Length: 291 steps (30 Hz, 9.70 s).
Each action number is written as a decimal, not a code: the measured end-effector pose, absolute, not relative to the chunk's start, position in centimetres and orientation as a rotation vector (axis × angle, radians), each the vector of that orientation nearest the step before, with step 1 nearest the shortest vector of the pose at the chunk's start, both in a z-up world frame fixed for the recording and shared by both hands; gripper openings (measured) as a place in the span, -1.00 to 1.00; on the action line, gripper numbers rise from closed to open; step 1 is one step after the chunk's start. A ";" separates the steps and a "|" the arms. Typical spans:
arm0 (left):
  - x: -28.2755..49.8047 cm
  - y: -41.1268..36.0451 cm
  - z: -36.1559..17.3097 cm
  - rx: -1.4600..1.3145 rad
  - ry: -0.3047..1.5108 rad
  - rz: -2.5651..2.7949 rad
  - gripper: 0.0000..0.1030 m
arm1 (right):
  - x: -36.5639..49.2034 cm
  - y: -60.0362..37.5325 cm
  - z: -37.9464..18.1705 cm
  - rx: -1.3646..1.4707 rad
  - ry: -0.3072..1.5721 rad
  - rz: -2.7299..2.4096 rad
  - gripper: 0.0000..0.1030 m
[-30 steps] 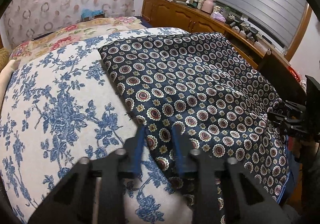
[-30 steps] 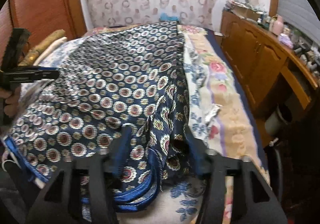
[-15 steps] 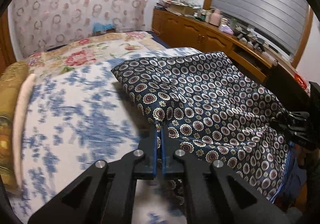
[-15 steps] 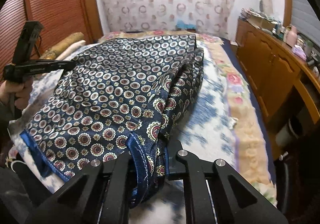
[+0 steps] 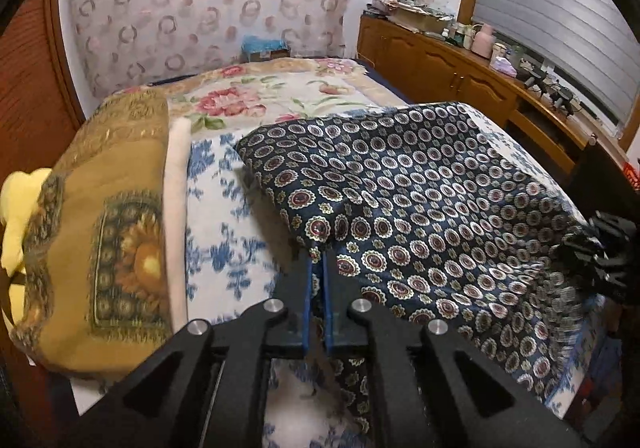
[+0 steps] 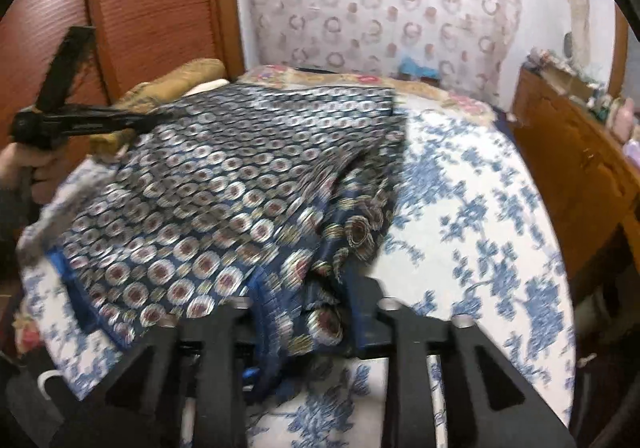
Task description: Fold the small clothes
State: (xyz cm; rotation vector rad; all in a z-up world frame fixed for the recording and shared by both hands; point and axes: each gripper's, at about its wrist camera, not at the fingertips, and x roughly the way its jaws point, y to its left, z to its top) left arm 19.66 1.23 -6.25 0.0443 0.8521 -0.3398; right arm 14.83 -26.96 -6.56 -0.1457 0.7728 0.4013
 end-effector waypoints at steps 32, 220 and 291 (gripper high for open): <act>6.2 -0.1 -9.8 0.074 0.944 -0.381 -0.22 | 10.5 -20.9 -7.1 -0.300 0.771 0.610 0.36; 15.5 19.0 -5.6 -0.221 0.634 0.067 -0.97 | 38.8 12.2 3.5 -0.672 0.473 0.936 -0.82; 6.3 -1.3 0.6 -0.004 0.542 -0.119 -0.15 | 10.7 -21.3 2.0 -0.003 0.498 0.286 0.77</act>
